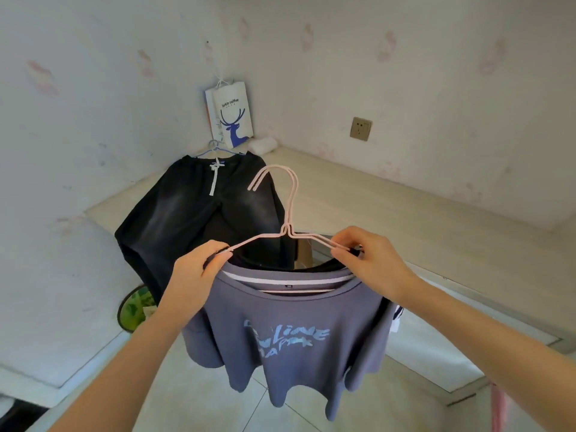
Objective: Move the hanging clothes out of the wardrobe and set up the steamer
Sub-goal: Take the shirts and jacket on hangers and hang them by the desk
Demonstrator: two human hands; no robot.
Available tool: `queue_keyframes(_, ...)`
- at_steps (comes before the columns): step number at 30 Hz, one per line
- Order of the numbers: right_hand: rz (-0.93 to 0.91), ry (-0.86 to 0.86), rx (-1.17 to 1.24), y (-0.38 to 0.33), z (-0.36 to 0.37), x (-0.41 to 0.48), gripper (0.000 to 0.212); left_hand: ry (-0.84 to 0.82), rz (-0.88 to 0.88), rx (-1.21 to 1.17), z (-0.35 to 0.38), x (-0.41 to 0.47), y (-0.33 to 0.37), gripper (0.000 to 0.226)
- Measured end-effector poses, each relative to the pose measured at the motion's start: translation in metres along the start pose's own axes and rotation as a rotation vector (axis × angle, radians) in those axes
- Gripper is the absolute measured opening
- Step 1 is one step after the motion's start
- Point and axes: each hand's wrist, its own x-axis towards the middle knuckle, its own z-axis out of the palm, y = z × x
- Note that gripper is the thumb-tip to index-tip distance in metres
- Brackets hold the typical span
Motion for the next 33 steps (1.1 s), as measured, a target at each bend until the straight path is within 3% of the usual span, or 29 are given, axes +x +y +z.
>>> queue_keyframes(5, -0.086, -0.001, -0.143, 0.02, 0.001, 0.043, 0.025, 0.06, -0.058, 0.029, -0.015, 0.037, -0.018, 0.008)
queue_keyframes(11, -0.172, 0.042, -0.244, 0.017, 0.027, 0.103, 0.03, 0.106, -0.096, 0.062, -0.04, 0.09, -0.044, 0.009)
queue_keyframes(20, -0.181, 0.143, -0.152, -0.031, 0.073, 0.223, 0.025, 0.224, -0.057, 0.187, -0.101, 0.193, -0.103, 0.028)
queue_keyframes(33, -0.193, 0.249, -0.168, -0.082, 0.104, 0.374, 0.024, 0.251, 0.029, 0.192, -0.155, 0.332, -0.167, 0.026)
